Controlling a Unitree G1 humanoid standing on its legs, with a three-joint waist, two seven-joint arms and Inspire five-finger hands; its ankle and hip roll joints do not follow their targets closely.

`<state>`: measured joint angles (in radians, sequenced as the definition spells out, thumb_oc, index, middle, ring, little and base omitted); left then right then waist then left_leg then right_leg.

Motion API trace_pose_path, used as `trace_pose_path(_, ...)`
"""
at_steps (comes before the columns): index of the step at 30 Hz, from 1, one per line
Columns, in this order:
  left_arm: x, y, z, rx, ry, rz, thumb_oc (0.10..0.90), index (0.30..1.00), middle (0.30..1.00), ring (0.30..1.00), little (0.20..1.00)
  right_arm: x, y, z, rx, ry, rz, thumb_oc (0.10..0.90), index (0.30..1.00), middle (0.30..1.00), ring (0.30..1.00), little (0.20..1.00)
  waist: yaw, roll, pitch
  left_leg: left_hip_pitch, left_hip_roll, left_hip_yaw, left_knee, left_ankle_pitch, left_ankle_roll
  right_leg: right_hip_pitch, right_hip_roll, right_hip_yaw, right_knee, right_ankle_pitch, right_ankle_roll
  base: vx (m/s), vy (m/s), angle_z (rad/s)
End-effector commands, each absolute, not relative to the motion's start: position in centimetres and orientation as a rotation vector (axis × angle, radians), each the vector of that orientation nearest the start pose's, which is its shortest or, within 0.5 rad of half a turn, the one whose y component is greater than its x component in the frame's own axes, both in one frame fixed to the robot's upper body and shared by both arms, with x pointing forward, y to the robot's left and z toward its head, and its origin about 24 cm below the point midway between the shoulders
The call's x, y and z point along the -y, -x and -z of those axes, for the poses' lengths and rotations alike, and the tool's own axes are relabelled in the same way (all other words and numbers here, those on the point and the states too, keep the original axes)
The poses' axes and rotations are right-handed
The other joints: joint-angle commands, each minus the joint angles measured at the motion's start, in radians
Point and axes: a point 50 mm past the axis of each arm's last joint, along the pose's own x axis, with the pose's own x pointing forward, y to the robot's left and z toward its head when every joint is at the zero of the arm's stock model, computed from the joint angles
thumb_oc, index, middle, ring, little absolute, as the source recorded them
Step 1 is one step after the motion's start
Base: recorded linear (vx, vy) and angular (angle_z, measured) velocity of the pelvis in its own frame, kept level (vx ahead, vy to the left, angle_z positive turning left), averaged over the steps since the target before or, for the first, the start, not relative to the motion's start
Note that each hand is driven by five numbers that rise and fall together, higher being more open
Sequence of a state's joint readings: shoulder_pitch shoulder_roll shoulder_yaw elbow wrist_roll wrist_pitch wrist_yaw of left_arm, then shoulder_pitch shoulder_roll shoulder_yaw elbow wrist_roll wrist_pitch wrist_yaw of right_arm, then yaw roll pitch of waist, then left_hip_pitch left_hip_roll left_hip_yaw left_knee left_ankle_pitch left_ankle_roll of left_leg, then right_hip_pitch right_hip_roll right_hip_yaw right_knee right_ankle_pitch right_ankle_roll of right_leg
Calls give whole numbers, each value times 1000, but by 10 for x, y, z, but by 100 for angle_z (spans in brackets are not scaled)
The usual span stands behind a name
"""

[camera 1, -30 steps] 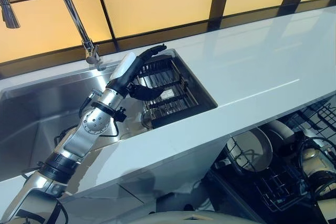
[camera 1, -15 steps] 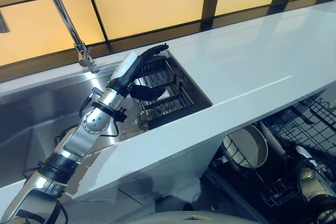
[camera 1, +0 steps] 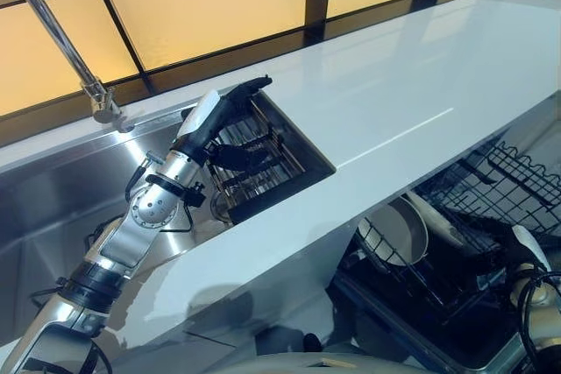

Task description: Pick up plates and place into dishwasher.

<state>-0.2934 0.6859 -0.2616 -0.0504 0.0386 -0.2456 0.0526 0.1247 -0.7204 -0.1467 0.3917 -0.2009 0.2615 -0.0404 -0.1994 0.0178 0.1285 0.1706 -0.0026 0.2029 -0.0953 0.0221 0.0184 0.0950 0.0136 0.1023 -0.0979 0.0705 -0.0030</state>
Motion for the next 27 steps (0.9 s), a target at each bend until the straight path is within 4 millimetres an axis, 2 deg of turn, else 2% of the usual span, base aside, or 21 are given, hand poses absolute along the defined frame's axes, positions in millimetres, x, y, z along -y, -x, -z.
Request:
trace_pose_path(1, -176, -284, -205, 776, -667, 236, 800, 900, 900, 900, 900, 405, -202, -76, -475, 1022, 547, 800, 900, 900, 900, 900, -13, -13, -63, 38, 13, 24, 8, -136, 35, 23, 36, -7, 11, -64, 41, -6, 2, -10)
trace_pose_path(6, -172, -279, -209, 809, -648, 283, 800, 900, 900, 900, 900, 416, -190, -86, -489, 1067, 621, 800, 900, 900, 900, 900, -24, -14, -62, 33, 14, 33, 8, -135, 35, 14, 39, 3, 11, -60, 42, -7, 1, -6)
trace_pose_path(7, -171, -277, -210, 815, -647, 293, 800, 900, 900, 900, 900, 420, -187, -87, -503, 1071, 629, 756, 862, 862, 862, 856, -26, -14, -62, 32, 15, 34, 8, -136, 35, 13, 40, 4, 11, -60, 43, -7, -1, -6)
trace_pose_path(8, -169, -276, -211, 820, -648, 301, 800, 900, 900, 900, 900, 422, -183, -87, -525, 1081, 635, 300, 472, 472, 472, 400, -29, -14, -60, 31, 15, 36, 8, -136, 35, 12, 40, 6, 11, -58, 43, -3, -7, -5)
trace_pose_path(9, -167, -275, -211, 817, -647, 313, 800, 900, 900, 900, 900, 425, -180, -84, -569, 1097, 624, 100, 300, 300, 300, 200, -29, -15, -60, 31, 15, 39, 8, -137, 35, 11, 41, 8, 11, -58, 45, -1, -12, -4)
trace_pose_path(18, -162, -275, -206, 790, -641, 377, 800, 900, 900, 900, 900, 438, -164, -62, -785, 1143, 623, 100, 300, 300, 300, 200, -15, -19, -52, 28, 17, 37, 8, -135, 34, 8, 38, 1, 11, -54, 45, 6, -12, -4)
trace_pose_path(27, -154, -273, -207, 802, -634, 430, 800, 900, 900, 900, 900, 423, -180, -39, -819, 1123, 537, 100, 300, 300, 300, 200, 12, -12, -41, 21, 14, 16, 8, -133, 37, 4, 33, -15, 11, -55, 44, 13, -30, 1)
